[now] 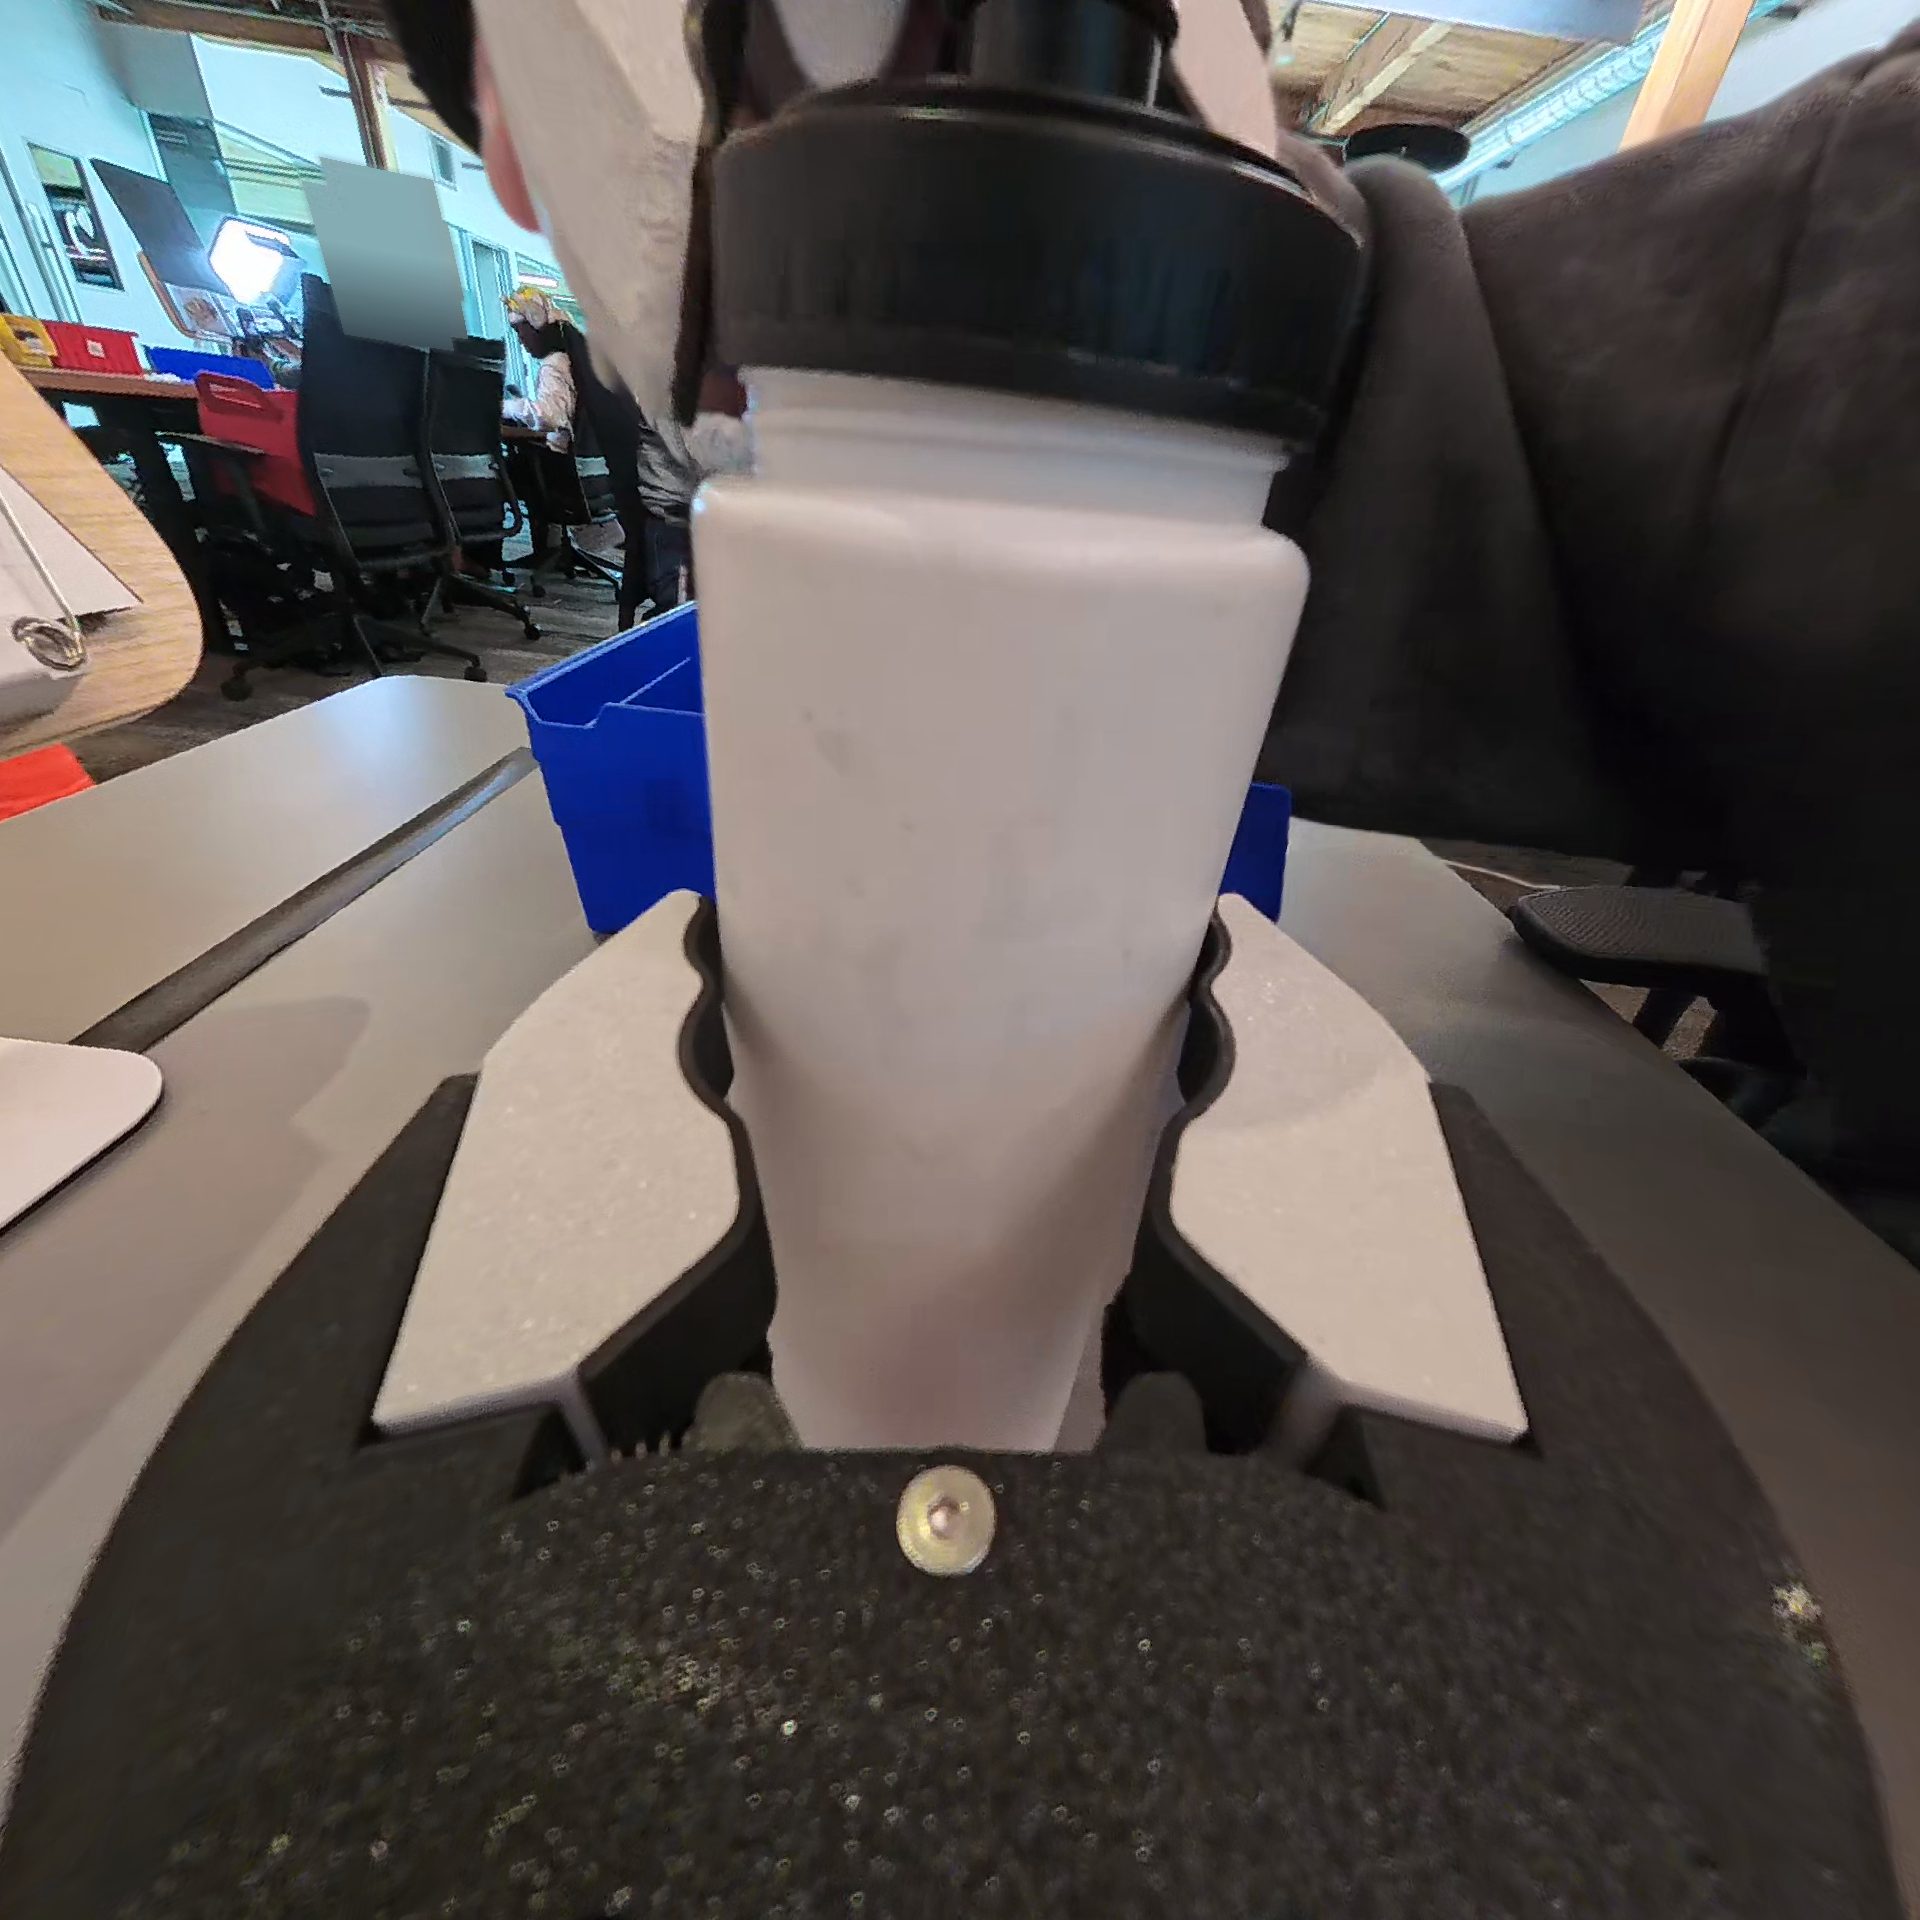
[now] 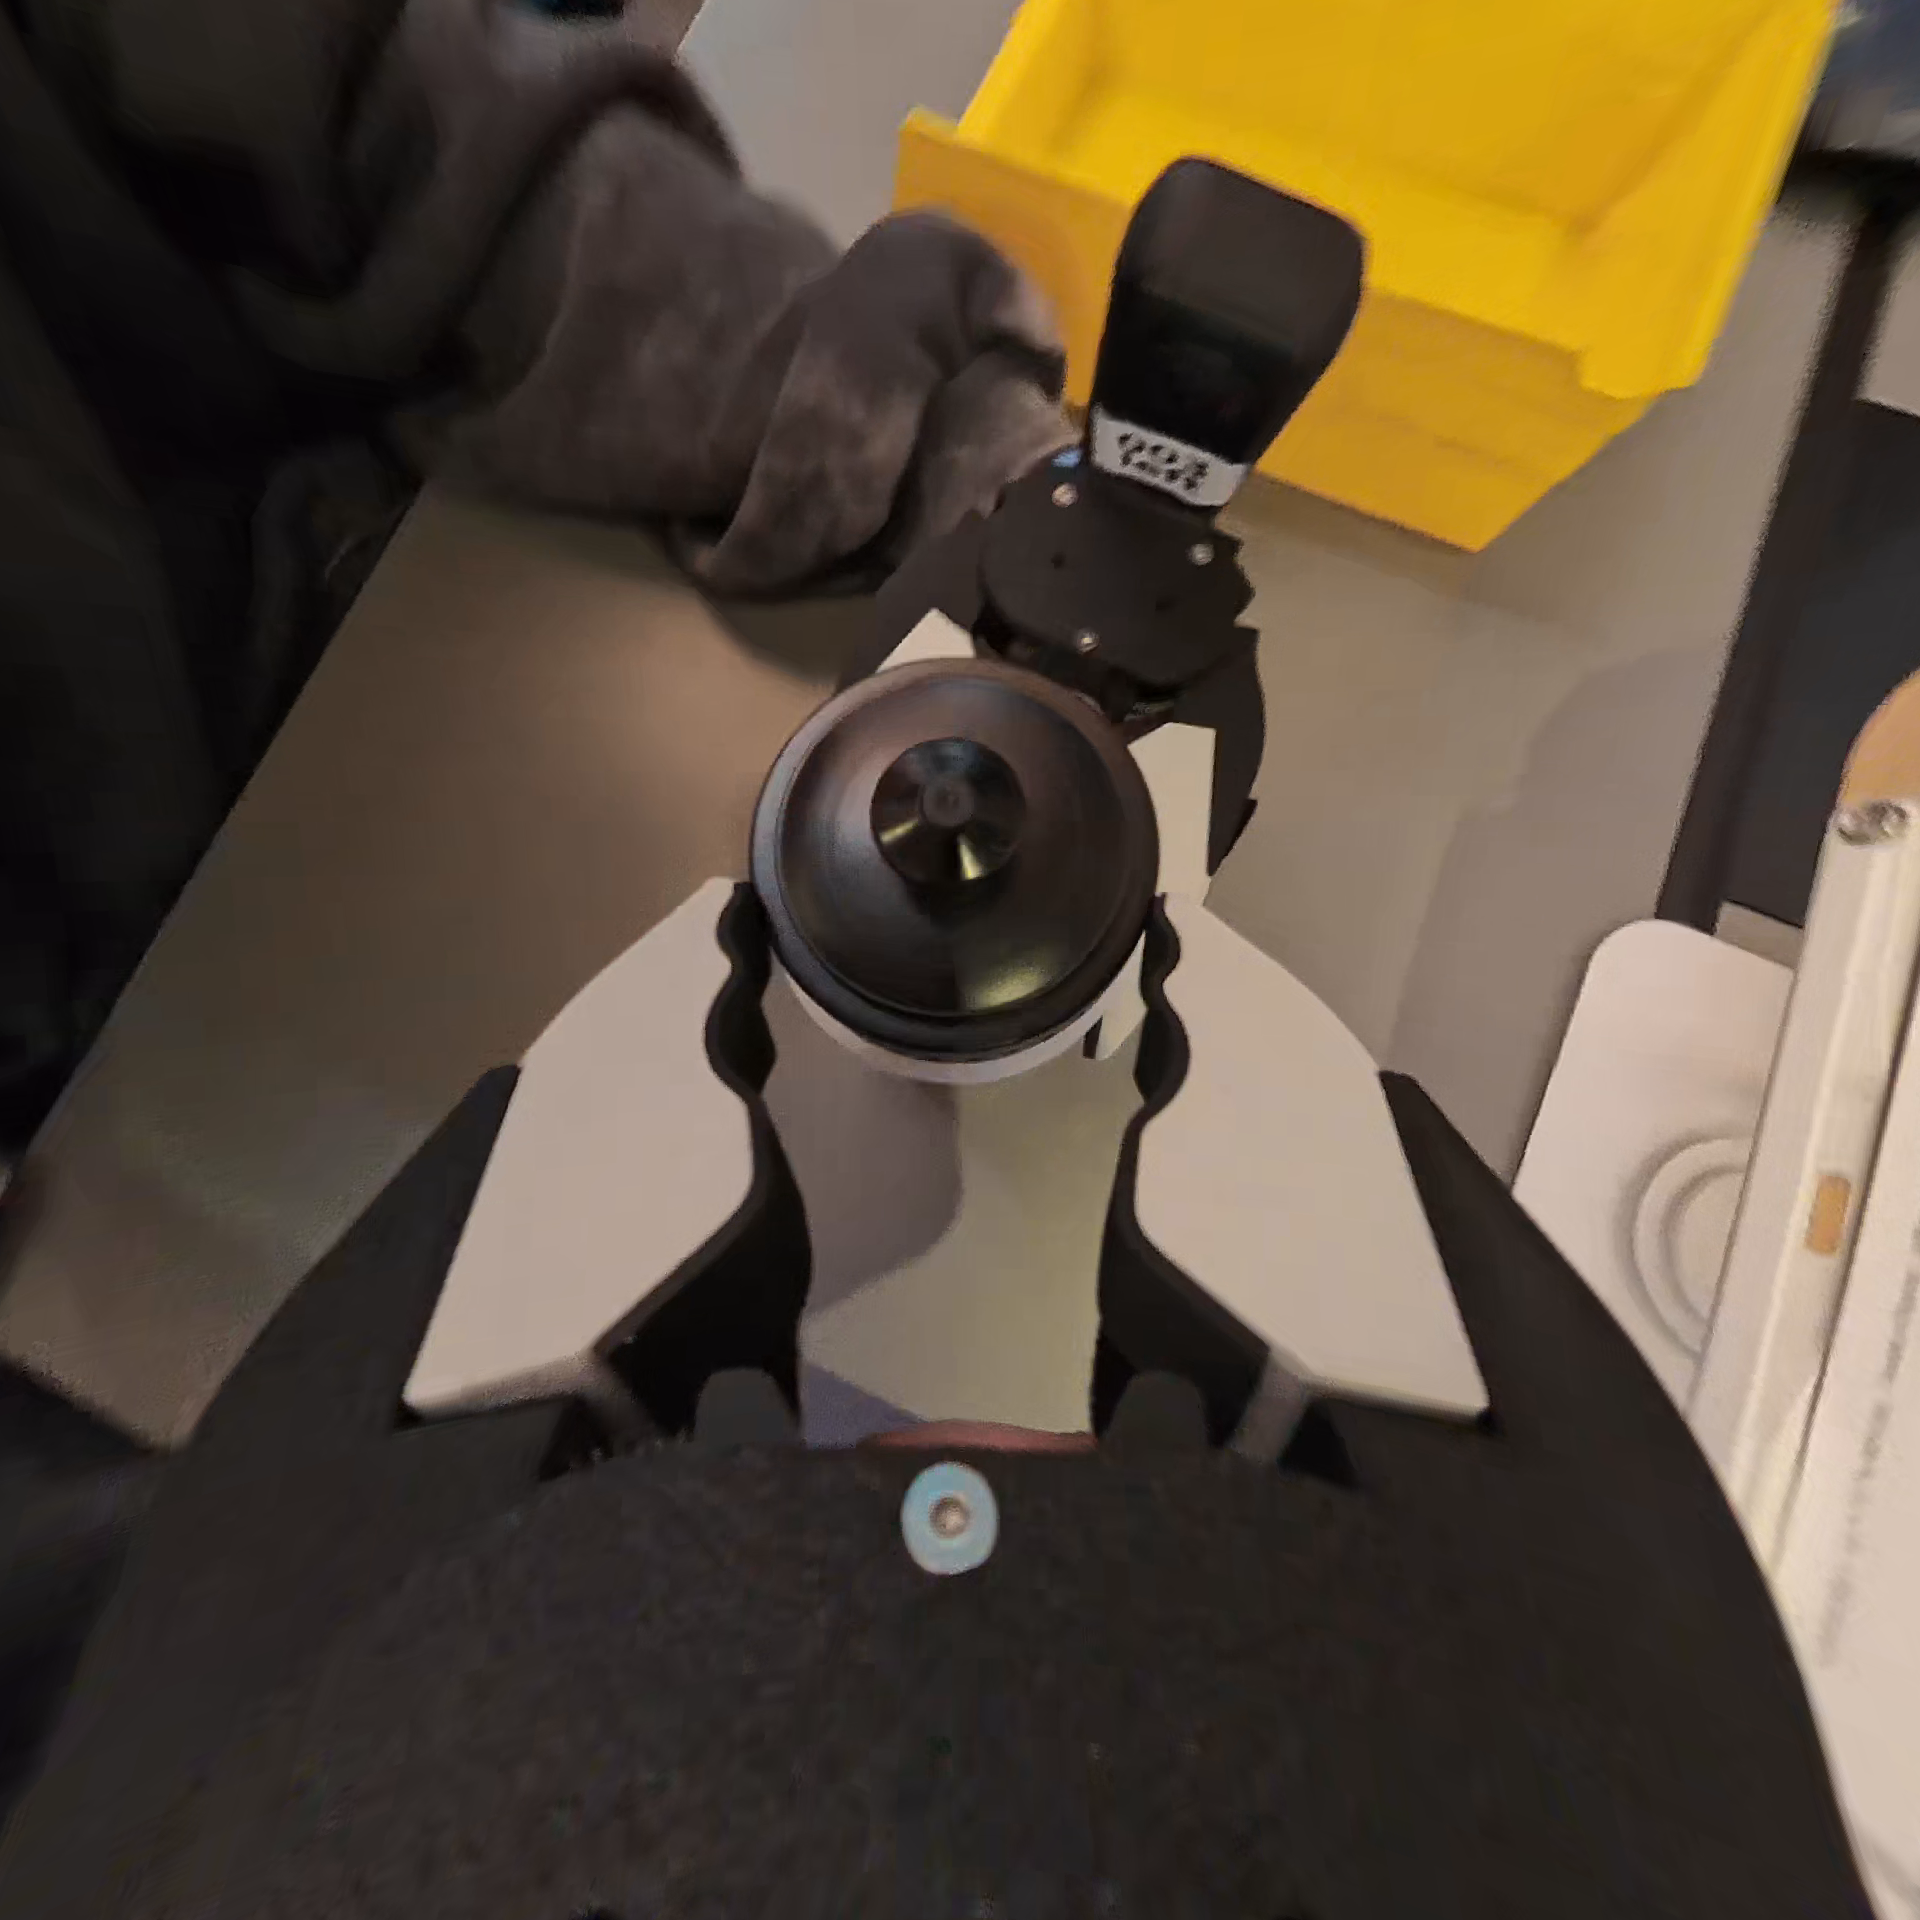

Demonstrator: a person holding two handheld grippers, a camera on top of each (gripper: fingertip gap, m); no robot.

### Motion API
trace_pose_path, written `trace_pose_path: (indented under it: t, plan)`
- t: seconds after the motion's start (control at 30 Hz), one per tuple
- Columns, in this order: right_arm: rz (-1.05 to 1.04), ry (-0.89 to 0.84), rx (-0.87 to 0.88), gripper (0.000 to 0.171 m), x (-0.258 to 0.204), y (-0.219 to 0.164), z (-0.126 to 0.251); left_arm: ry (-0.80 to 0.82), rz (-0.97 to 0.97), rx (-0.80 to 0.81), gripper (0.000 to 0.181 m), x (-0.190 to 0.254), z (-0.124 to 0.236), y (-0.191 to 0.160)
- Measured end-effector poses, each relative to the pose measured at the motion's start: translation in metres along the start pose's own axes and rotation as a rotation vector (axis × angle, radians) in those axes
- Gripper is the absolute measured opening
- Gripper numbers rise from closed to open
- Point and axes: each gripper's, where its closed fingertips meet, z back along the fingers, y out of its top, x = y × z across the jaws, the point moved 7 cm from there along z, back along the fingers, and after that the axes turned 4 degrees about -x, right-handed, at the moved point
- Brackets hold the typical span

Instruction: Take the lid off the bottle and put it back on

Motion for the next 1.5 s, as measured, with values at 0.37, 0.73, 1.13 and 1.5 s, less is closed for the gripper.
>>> trace_pose_path:
  t: [0.37, 0.73, 1.13, 1.5]
  plan:
    - [0.178, 0.205, -0.158, 0.069, 0.012, 0.010, 0.001, -0.021, 0.008, 0.000, 0.086, 0.001, -0.001, -0.001]
    - [-0.186, -0.371, 0.187, 0.090, -0.035, 0.023, 0.009, -0.011, 0.018, 0.006, 0.086, 0.001, -0.001, -0.001]
    - [-0.770, -1.243, 0.509, 0.091, -0.070, 0.013, -0.042, 0.019, 0.012, 0.014, 0.086, 0.003, -0.002, -0.001]
    - [-0.794, -1.088, 0.524, 0.071, -0.058, 0.010, -0.043, 0.035, -0.003, 0.004, 0.085, 0.005, -0.002, -0.001]
